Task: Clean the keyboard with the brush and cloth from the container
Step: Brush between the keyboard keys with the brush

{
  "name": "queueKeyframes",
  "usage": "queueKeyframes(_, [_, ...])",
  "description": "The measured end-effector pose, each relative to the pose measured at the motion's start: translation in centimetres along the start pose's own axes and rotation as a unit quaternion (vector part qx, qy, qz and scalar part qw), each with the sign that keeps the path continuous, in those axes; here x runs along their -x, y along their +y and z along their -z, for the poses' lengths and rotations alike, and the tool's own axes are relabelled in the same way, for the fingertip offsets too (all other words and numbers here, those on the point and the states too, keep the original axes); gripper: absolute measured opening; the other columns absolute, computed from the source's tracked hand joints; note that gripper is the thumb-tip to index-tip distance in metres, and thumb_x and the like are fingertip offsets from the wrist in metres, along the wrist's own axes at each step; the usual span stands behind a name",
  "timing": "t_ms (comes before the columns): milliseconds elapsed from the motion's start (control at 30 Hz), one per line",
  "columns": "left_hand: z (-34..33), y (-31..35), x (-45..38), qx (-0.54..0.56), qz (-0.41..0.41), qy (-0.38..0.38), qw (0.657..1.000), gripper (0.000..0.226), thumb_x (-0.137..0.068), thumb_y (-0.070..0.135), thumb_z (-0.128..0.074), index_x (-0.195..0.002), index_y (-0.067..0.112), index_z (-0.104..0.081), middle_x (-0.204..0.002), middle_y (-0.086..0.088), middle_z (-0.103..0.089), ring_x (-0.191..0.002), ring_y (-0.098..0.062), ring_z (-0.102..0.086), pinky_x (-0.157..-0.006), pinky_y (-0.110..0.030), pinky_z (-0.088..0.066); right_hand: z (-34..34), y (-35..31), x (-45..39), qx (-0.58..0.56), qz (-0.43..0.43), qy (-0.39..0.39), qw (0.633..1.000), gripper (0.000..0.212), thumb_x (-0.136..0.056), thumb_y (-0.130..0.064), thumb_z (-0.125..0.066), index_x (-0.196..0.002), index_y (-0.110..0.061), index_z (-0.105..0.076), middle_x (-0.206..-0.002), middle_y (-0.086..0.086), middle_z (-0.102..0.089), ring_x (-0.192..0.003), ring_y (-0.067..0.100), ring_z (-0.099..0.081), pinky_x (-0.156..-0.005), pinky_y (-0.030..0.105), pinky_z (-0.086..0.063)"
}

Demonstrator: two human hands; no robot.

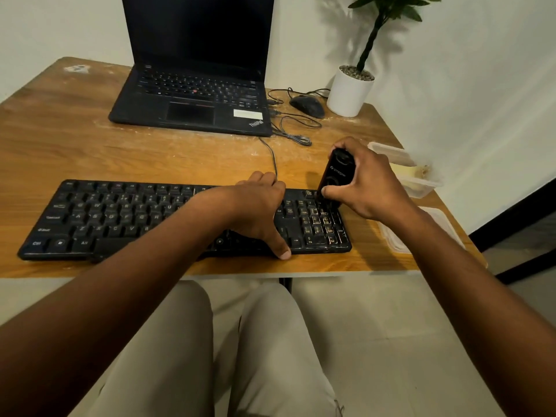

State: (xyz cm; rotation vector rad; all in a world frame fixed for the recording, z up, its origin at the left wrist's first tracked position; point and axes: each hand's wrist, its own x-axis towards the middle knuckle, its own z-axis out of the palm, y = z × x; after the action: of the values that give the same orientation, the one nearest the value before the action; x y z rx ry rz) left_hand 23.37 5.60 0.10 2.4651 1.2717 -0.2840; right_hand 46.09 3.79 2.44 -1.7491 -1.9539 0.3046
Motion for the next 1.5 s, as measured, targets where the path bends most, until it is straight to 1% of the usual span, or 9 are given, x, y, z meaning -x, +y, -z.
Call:
queueKeyframes(233, [-0.1, -0.1, 0.0, -0.002, 0.002, 0.000, 1.000, 0.130, -0.057, 0.075, -0.084, -0.157, 0.019, -0.023, -0.153, -0.003, -0.028, -0.142, -0.024, -0.026, -0.118, -0.048, -0.036, -0.6, -2.6, -0.2, -0.041, -0.046, 0.062, 0.996, 0.068, -0.069, -0.022, -0.091, -0.126, -0.030, -0.055, -0.106, -0.012, -0.058, -0.095, 0.008, -0.057, -0.065, 0.013, -0.043])
queueKeyframes(333, [-0.1, 0.0, 0.1, 0.002, 0.006, 0.003, 1.000, 0.130, -0.057, 0.075, -0.085, -0.157, 0.019, -0.024, -0.154, -0.003, -0.028, -0.143, -0.025, -0.026, -0.118, -0.049, -0.036, -2.4, -4.1, -0.3, -0.038, -0.047, 0.089, 0.994, 0.065, -0.070, -0.025, -0.089, -0.124, -0.030, -0.054, -0.100, -0.012, -0.058, -0.091, 0.010, -0.059, -0.067, 0.019, -0.049])
queueKeyframes(500, [-0.3, -0.1, 0.1, 0.001, 0.004, 0.006, 1.000, 0.129, -0.058, 0.074, -0.085, -0.158, 0.018, -0.024, -0.154, -0.004, -0.028, -0.144, -0.026, -0.026, -0.117, -0.051, -0.038, -3.0, -4.9, 2.9, -0.005, -0.056, 0.072, 0.996, 0.058, -0.073, -0.023, -0.085, -0.122, -0.030, -0.054, -0.086, -0.018, -0.051, -0.075, 0.000, -0.053, -0.058, 0.011, -0.041])
queueKeyframes(667, [-0.3, -0.2, 0.1, -0.002, 0.001, 0.008, 1.000, 0.131, -0.060, 0.075, -0.084, -0.159, 0.016, -0.022, -0.156, -0.005, -0.026, -0.146, -0.027, -0.024, -0.118, -0.051, -0.036, -1.2, -4.3, 5.6, -0.007, -0.078, 0.029, 0.996, 0.062, -0.071, -0.025, -0.089, -0.121, -0.032, -0.054, -0.101, -0.009, -0.060, -0.088, 0.009, -0.060, -0.062, 0.015, -0.043])
queueKeyframes(800, [-0.3, -0.2, 0.1, 0.001, 0.002, 0.008, 1.000, 0.130, -0.058, 0.075, -0.084, -0.158, 0.017, -0.023, -0.155, -0.005, -0.027, -0.144, -0.027, -0.025, -0.118, -0.051, -0.037, -1.3, -4.4, 3.4, -0.026, -0.093, 0.096, 0.991, 0.071, -0.070, -0.029, -0.090, -0.132, -0.028, -0.054, -0.108, -0.008, -0.060, -0.095, 0.010, -0.059, -0.066, 0.016, -0.042])
queueKeyframes(900, [-0.2, 0.1, 0.3, -0.001, 0.004, 0.009, 1.000, 0.128, -0.058, 0.075, -0.085, -0.157, 0.017, -0.026, -0.153, -0.005, -0.029, -0.143, -0.026, -0.026, -0.117, -0.051, -0.037, -2.8, -4.7, 1.8, -0.049, -0.092, 0.137, 0.985, 0.064, -0.069, -0.029, -0.087, -0.125, -0.028, -0.055, -0.096, -0.012, -0.058, -0.093, 0.012, -0.060, -0.065, 0.017, -0.044])
queueKeyframes(1200, [-0.4, -0.3, 0.0, 0.000, -0.005, 0.012, 1.000, 0.128, -0.059, 0.076, -0.083, -0.156, 0.016, -0.026, -0.154, -0.006, -0.028, -0.143, -0.026, -0.026, -0.118, -0.051, -0.037, -1.0, -4.3, 7.3, -0.022, -0.079, 0.054, 0.995, 0.057, -0.072, -0.025, -0.089, -0.117, -0.034, -0.055, -0.093, -0.020, -0.057, -0.083, -0.005, -0.057, -0.061, 0.010, -0.043])
queueKeyframes(1400, [-0.4, -0.2, 0.1, -0.003, 0.000, 0.011, 1.000, 0.129, -0.059, 0.077, -0.083, -0.157, 0.017, -0.025, -0.154, -0.006, -0.028, -0.143, -0.027, -0.026, -0.117, -0.051, -0.037, -1.1, -4.4, 3.7, -0.069, -0.096, 0.098, 0.988, 0.066, -0.069, -0.018, -0.091, -0.124, -0.029, -0.056, -0.107, -0.010, -0.062, -0.095, 0.009, -0.061, -0.070, 0.015, -0.045])
queueKeyframes(1500, [-0.3, -0.1, 0.1, -0.009, 0.002, 0.011, 1.000, 0.129, -0.059, 0.076, -0.083, -0.157, 0.017, -0.025, -0.155, -0.005, -0.028, -0.144, -0.026, -0.026, -0.118, -0.050, -0.036, -1.8, -4.9, 1.8, -0.087, -0.089, 0.079, 0.989, 0.066, -0.066, -0.016, -0.093, -0.116, -0.030, -0.053, -0.094, -0.016, -0.060, -0.082, 0.002, -0.060, -0.058, 0.005, -0.042])
